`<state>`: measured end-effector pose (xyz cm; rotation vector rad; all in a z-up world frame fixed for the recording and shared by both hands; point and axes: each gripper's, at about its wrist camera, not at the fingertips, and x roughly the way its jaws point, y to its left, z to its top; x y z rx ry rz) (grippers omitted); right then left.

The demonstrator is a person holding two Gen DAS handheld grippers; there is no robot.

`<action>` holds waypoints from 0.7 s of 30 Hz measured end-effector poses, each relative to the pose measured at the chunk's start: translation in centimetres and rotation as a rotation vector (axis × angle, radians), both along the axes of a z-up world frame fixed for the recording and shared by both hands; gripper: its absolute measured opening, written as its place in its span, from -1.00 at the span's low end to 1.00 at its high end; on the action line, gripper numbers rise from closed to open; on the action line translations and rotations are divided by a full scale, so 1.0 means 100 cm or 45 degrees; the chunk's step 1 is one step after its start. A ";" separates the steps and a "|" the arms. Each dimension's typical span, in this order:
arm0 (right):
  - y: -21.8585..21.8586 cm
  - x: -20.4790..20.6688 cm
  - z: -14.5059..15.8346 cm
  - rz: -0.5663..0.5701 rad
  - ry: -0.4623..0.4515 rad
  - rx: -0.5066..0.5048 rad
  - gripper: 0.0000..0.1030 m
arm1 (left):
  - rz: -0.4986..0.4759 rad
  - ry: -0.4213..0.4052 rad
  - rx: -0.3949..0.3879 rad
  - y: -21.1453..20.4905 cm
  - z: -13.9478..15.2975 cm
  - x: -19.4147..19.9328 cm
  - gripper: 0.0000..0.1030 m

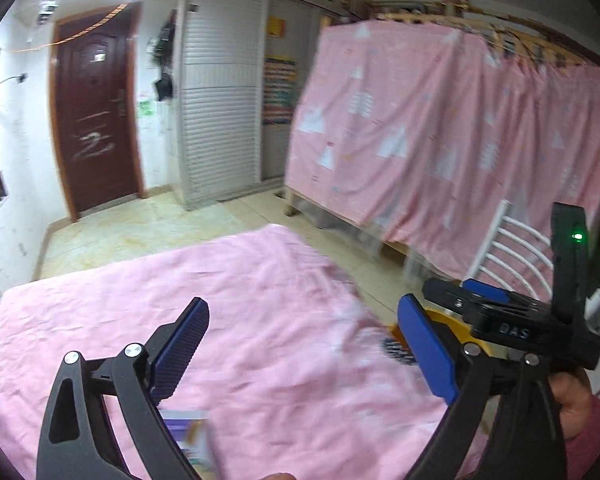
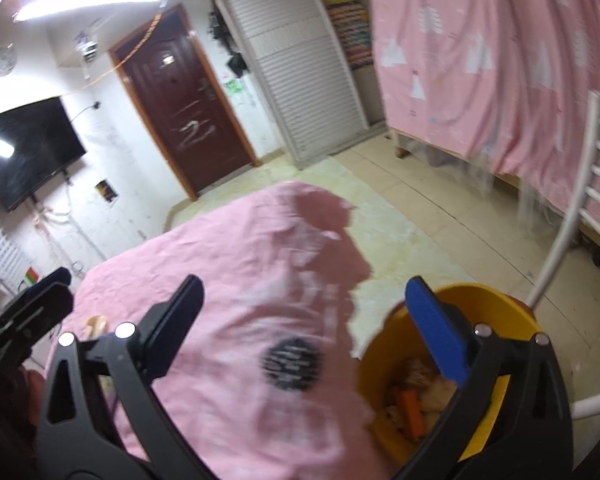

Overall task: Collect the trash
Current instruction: 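Move both open tools back over the bed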

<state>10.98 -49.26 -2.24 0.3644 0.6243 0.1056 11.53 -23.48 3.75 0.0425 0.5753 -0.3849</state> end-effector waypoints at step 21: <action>0.168 0.032 0.026 0.347 -0.035 -0.080 0.88 | 0.385 -0.028 -0.003 0.169 0.009 0.000 0.73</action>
